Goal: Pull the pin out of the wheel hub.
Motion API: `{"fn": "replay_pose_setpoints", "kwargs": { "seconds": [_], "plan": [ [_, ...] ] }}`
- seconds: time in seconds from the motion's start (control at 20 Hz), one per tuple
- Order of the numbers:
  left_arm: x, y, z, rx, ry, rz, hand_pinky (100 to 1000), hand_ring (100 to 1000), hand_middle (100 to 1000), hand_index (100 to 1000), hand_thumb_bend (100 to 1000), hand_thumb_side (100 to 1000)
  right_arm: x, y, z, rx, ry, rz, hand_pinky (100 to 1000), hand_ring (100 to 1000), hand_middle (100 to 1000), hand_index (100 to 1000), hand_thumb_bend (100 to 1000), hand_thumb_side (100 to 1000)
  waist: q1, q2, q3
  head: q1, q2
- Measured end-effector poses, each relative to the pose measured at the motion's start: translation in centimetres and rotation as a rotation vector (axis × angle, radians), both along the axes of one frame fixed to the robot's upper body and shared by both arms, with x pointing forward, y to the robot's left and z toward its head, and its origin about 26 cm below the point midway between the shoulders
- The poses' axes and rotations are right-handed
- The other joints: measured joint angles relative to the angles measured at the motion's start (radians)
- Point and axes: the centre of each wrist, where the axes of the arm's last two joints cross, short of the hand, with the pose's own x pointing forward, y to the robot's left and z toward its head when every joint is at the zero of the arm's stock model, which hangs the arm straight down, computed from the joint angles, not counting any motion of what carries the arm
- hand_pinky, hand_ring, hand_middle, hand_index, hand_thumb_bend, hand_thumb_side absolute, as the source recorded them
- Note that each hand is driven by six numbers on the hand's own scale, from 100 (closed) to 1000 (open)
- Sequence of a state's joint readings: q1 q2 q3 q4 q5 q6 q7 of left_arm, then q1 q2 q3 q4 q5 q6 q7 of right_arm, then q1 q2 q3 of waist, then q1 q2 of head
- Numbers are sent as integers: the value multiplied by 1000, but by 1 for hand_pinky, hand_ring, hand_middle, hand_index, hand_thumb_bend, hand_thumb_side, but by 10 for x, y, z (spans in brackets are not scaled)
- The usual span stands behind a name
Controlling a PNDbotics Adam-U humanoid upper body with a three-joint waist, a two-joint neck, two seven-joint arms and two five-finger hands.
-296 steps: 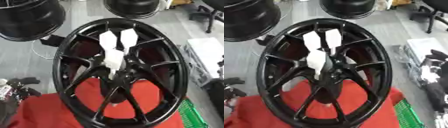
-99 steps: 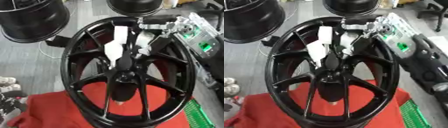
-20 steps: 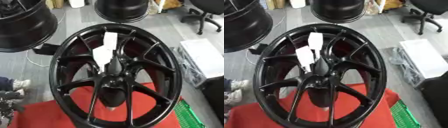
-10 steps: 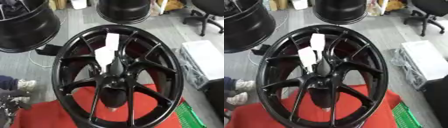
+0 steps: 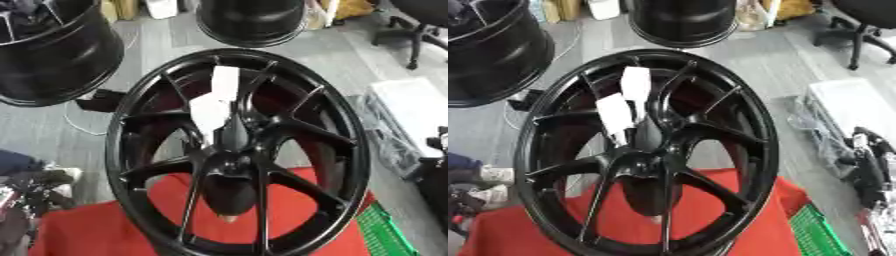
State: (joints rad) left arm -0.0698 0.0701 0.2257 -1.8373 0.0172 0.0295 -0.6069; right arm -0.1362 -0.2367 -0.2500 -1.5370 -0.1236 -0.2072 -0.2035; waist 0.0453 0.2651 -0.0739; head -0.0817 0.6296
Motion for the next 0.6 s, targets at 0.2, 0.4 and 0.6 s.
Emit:
{"fn": "replay_pose_setpoints", "kwargs": {
  "seconds": [0.2,0.4,0.6],
  "plan": [
    [0,0,0,-1,0,1,687,508,689,789,111,969,-11,32,0,-1,-81,24,536,773,578,781,100,701,-4,2,-8,1,-1],
    [0,0,1,-4,-6,2,686,506,688,788,112,970,-19,46,17,-21,-123,18,534,771,575,781,100,710,4,5,-42,4,-1],
    [0,0,2,-7,-7,2,686,507,689,789,111,967,-25,55,35,-30,-135,25,535,771,575,781,100,708,17,4,-92,26,0]
  ]
}}
